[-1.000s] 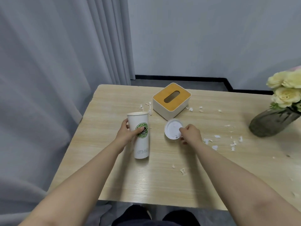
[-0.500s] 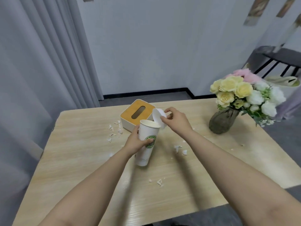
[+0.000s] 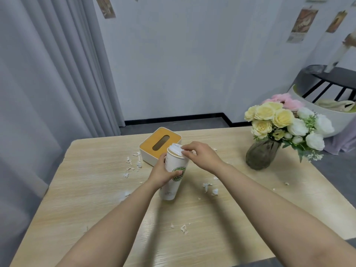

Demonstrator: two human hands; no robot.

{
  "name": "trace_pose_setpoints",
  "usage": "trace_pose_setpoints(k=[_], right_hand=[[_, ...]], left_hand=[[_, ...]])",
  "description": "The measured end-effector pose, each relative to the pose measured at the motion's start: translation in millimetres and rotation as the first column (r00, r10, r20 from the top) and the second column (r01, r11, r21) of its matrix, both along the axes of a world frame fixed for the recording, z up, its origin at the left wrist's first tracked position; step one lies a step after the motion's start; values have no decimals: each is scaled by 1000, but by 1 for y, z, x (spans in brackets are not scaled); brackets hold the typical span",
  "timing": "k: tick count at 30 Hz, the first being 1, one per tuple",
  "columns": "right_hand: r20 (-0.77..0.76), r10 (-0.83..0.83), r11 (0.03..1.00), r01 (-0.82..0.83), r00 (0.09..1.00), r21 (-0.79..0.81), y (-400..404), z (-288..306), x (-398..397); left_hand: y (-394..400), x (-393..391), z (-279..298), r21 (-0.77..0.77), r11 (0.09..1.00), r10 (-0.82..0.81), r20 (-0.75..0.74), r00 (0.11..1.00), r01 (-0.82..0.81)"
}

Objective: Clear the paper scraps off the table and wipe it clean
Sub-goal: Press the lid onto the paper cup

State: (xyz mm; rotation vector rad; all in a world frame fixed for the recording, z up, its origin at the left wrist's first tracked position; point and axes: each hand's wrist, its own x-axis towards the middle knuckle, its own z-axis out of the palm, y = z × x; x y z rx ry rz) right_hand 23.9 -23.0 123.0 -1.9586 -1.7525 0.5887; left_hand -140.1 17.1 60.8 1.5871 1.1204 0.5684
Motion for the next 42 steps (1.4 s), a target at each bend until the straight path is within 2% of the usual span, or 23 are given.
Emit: trace_pose_setpoints(k=[4,10,14,22,27,38,42], right_hand=[[-196,19,1000,-21,980,-7,3,-9,7],[-324,44,996,-69,945,-64,8,-20,7],[-418,28,978,-111,908,-175,6,-22,3],[-347,109,945,-206,931,-256,4,-22,1],[-301,179,952,-242,937,-188,4,-25,3],[-303,65,962,-140,951,-234,5,-34,1],[-315,62,971,-131,947,-203,5,-33,-1]], left_hand=[[2,-4,-7,-44,999,6,-20,1000,-7],[-5,-9,-20,-128,992,11,24,1000,-8],[-11,-15,-28,-164,986,49,94,994,-33],[-14,-22,-38,-194,980,86,165,983,-53],[-17,-24,-41,-169,985,74,148,986,-48],[-16,-20,-40,-142,989,61,134,989,-42],[-15,-17,-40,-114,993,49,138,989,-34]])
